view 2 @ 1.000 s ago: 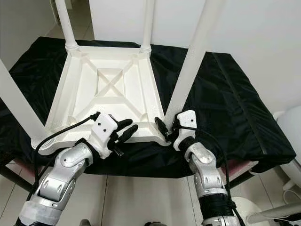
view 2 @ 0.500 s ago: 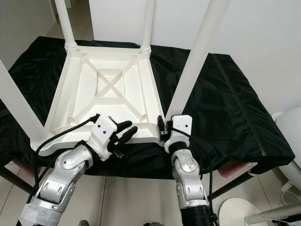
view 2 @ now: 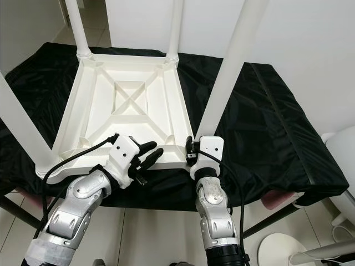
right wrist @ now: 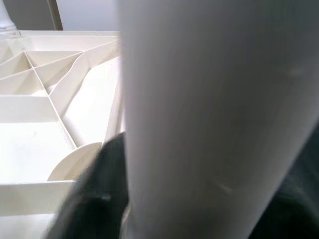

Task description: Building children table

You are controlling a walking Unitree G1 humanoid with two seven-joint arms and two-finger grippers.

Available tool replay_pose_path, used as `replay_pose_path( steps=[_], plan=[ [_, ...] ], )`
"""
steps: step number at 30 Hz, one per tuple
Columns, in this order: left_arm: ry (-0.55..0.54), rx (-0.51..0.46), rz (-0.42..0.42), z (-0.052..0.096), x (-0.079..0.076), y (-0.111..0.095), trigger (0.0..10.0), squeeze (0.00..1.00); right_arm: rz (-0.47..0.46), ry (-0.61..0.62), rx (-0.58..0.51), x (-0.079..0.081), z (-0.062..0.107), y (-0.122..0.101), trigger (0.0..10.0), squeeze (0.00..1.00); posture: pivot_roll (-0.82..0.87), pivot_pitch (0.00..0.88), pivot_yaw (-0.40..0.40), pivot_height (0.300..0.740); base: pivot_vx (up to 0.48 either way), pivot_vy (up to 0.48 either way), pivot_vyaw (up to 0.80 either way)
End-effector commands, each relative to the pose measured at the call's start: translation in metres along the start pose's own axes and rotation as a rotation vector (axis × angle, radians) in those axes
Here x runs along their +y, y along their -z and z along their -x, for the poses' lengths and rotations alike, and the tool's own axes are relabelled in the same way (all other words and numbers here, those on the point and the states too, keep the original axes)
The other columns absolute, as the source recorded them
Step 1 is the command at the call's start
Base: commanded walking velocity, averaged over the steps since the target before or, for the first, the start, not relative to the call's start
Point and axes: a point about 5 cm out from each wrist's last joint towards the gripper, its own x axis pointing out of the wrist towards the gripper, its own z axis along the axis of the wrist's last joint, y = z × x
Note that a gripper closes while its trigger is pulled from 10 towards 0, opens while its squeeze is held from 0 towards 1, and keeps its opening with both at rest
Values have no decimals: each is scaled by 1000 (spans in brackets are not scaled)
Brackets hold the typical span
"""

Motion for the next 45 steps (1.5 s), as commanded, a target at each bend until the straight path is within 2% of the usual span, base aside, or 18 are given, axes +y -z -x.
replay_pose_path(
  steps=[1,11,18,19,20,27,32,34,38,39,40,45],
  plan=[
    [-72,-1,-7,-1,3,1,10000,0,-47,11,20,9,4,3,10000,1000,85,49,-91,740,0,0,0],
    [-83,1,-2,0,2,1,10000,0,-39,-5,10,11,6,1,10000,1000,91,57,-99,740,0,0,0],
    [-88,7,1,3,1,3,10000,0,5,-17,7,1,7,2,10000,988,87,57,-95,740,0,0,0],
    [-86,6,2,2,1,3,10000,0,7,-32,5,0,7,2,10000,616,87,56,-92,740,0,0,0],
    [-81,5,-1,2,2,3,10000,0,5,-56,3,-4,6,2,10000,0,86,49,-87,740,0,0,0],
    [-66,5,-9,1,2,3,10000,0,-15,-132,-1,-9,5,0,10000,0,85,45,-81,740,0,0,0],
    [32,14,-5,1,-2,5,10000,0,-26,-309,3,-20,1,-2,10000,0,89,28,-70,740,0,0,0],
    [84,22,-8,3,-7,7,10000,0,1,-400,16,-26,-1,-1,10000,0,92,18,-63,740,0,0,0],
    [110,35,-9,3,-9,9,10000,0,7,-463,30,-30,-3,1,10000,0,96,8,-54,740,0,0,0],
    [123,42,-6,3,-10,11,10000,0,16,-496,33,-33,-3,2,10000,0,96,8,-54,740,0,0,0],
    [143,60,-7,3,-10,14,10000,0,33,-583,41,-35,-5,2,10000,0,97,0,-41,740,0,0,0],
    [168,70,-12,2,-11,17,10000,0,84,-691,71,-41,-9,5,10000,0,96,0,-30,740,0,0,0]
  ],
)
